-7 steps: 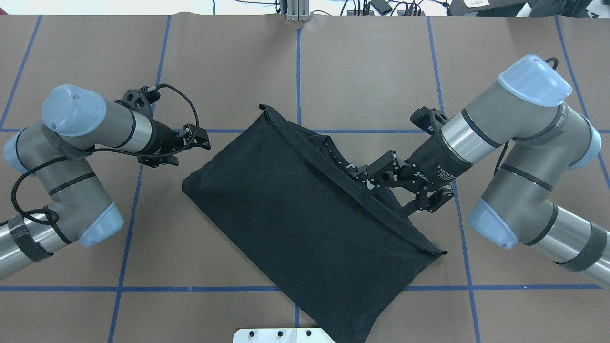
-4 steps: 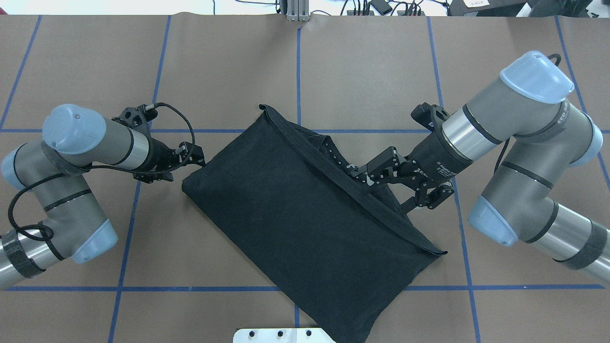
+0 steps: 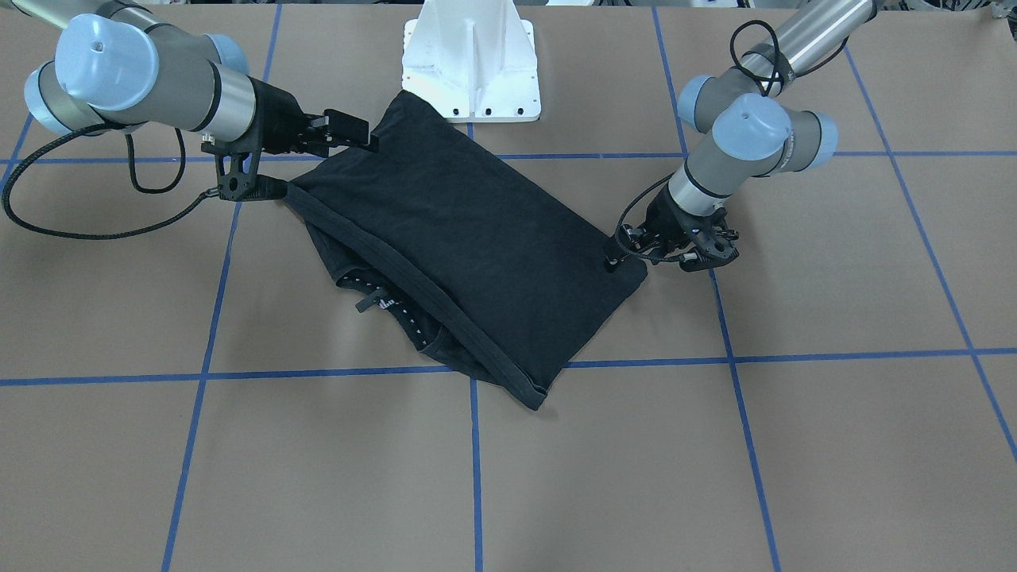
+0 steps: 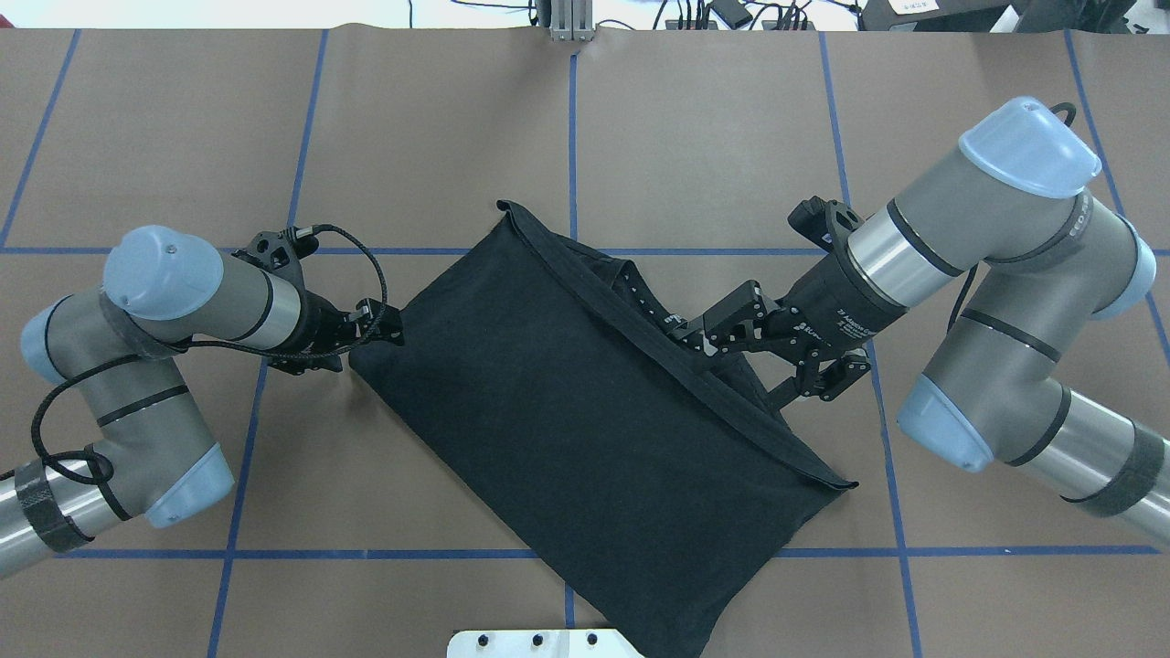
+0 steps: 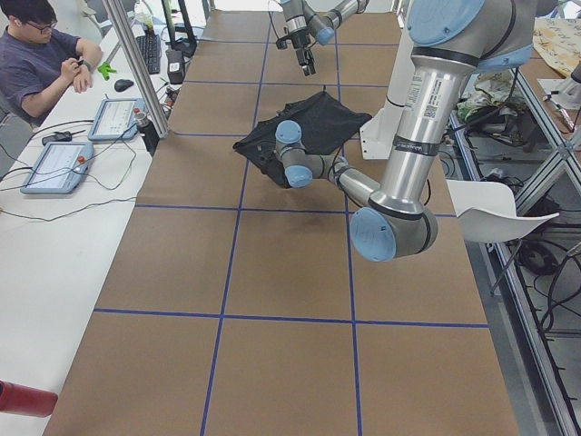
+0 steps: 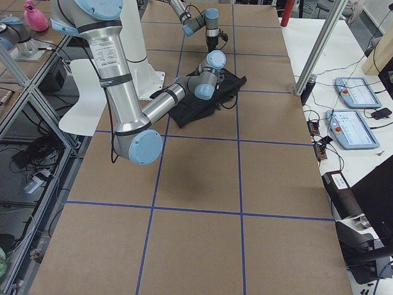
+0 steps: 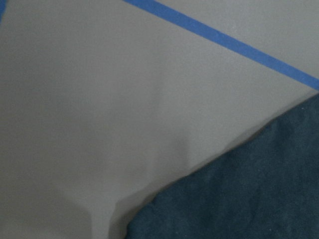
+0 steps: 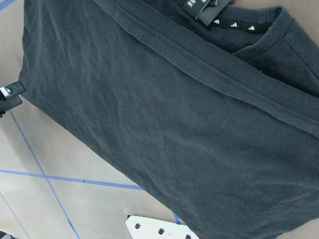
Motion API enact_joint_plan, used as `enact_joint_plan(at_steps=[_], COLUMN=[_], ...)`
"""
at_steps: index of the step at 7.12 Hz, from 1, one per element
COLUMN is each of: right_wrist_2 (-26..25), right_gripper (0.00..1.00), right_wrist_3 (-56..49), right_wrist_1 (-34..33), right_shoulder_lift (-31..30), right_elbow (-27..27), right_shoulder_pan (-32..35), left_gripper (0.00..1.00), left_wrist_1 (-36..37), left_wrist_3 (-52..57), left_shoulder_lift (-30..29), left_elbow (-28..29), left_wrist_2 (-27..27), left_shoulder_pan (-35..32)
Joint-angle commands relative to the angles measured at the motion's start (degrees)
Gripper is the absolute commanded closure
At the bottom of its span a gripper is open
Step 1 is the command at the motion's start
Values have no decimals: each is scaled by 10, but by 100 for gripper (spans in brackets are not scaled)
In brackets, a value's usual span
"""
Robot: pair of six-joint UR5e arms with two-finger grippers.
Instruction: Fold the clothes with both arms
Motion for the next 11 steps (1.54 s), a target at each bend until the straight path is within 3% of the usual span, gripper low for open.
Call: enact_joint_plan(at_steps=[1, 6, 11], right_wrist_2=[0, 0, -1], right_gripper=[0, 0, 0], right_wrist_3=[0, 0, 0], right_wrist_1=[0, 0, 0], right_shoulder_lift=[0, -1, -1], right_elbow=[-1, -1, -2], right_shoulder_pan=[1, 1, 0], left_gripper=[13, 17, 29], left_wrist_1=[0, 0, 1], left_wrist_3=[0, 0, 0], left_shoulder_lift=[-2, -3, -2], left_elbow=[2, 6, 8], left_wrist_2=[0, 0, -1], left_shoulder_pan=[2, 2, 2])
